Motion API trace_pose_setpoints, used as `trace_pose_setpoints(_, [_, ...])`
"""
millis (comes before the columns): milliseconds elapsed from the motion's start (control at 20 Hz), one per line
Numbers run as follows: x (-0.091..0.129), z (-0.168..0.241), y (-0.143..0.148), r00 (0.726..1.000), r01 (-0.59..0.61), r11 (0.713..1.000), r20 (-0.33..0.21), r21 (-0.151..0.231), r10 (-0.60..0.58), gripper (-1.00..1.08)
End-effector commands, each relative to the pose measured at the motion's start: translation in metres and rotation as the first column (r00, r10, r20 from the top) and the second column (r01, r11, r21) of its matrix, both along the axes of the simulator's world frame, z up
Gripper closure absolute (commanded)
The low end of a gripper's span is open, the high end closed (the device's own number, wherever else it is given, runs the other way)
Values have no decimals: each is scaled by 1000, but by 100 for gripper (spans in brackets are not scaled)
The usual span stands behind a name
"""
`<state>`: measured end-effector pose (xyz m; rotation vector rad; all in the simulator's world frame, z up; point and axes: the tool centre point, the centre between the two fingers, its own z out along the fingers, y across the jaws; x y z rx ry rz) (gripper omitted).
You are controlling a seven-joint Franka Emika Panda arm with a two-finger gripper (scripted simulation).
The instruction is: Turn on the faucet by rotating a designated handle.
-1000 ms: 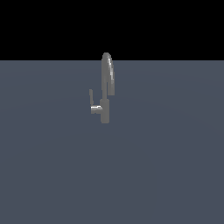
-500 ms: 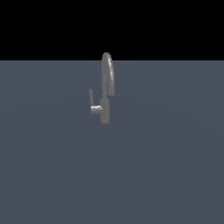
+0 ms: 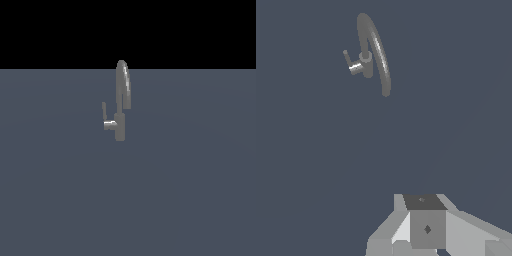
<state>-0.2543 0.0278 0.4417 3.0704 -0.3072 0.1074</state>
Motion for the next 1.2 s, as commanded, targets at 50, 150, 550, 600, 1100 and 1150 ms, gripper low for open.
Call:
trace_pose_setpoints(50, [6, -17, 14, 998, 60, 998, 34, -19, -60, 108])
trace_pose_setpoints(150, [10, -27, 22, 994, 95, 995, 54, -29, -93, 108])
trace_pose_setpoints(550, [30, -65, 50, 968, 225, 972, 131, -61, -216, 108])
trace_pose_setpoints(600, [33, -69, 53, 963, 240, 969, 141, -64, -230, 108])
trace_pose_setpoints(1100, [64, -111, 80, 906, 382, 921, 230, -83, -355, 108])
trace_pose_setpoints(1150, [68, -115, 82, 900, 394, 915, 238, -84, -366, 108])
